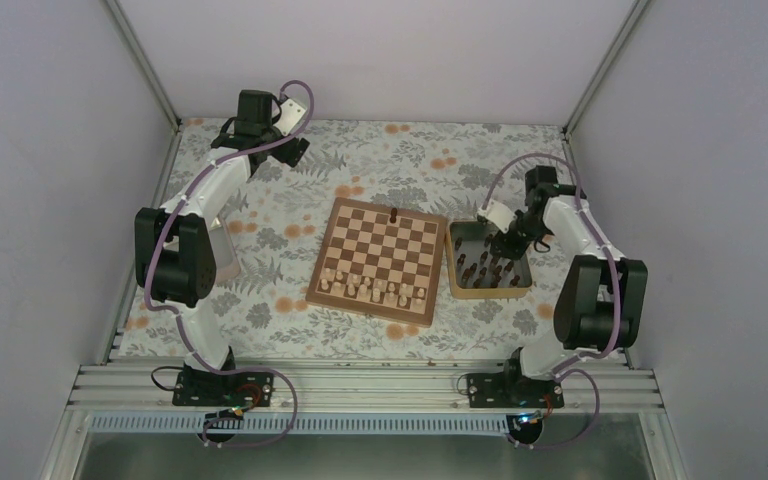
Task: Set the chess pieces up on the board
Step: Pick up the chess piece from the storage box.
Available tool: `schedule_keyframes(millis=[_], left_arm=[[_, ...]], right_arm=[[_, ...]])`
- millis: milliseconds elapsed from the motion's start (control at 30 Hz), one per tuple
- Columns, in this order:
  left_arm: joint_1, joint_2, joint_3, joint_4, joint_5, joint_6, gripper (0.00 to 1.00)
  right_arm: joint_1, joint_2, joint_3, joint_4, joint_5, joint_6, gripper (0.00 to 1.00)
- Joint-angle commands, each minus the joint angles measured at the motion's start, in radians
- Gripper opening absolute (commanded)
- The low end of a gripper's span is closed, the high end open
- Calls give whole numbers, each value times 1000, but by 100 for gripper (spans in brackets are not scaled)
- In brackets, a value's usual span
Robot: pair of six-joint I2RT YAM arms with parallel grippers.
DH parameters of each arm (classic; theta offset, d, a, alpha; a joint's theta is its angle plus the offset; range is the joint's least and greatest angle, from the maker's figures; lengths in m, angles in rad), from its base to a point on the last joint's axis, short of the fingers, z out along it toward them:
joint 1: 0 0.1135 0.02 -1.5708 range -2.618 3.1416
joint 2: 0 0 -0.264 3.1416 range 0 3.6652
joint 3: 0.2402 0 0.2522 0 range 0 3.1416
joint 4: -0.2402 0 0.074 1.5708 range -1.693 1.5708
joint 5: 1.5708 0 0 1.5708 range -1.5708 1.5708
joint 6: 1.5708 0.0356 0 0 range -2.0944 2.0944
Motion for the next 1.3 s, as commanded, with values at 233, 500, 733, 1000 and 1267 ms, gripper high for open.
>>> schedule_keyframes(millis=[233, 500, 733, 1000, 1267], left_arm=[[-5, 12, 10, -13, 17, 1, 100], [-5, 14, 3, -11, 15, 3, 100], [-6, 18, 5, -12, 24, 4, 100], [-5, 21, 13, -27, 41, 5, 100], [-5, 23, 11, -28, 56, 7, 100]], right_arm=[[2, 0, -112, 136, 45, 65, 25], [0, 28, -122, 167, 76, 75, 25], [-4, 37, -133, 178, 87, 73, 25], [-7, 67, -131, 186, 91, 69, 25], [-8, 86, -130, 202, 106, 74, 23]])
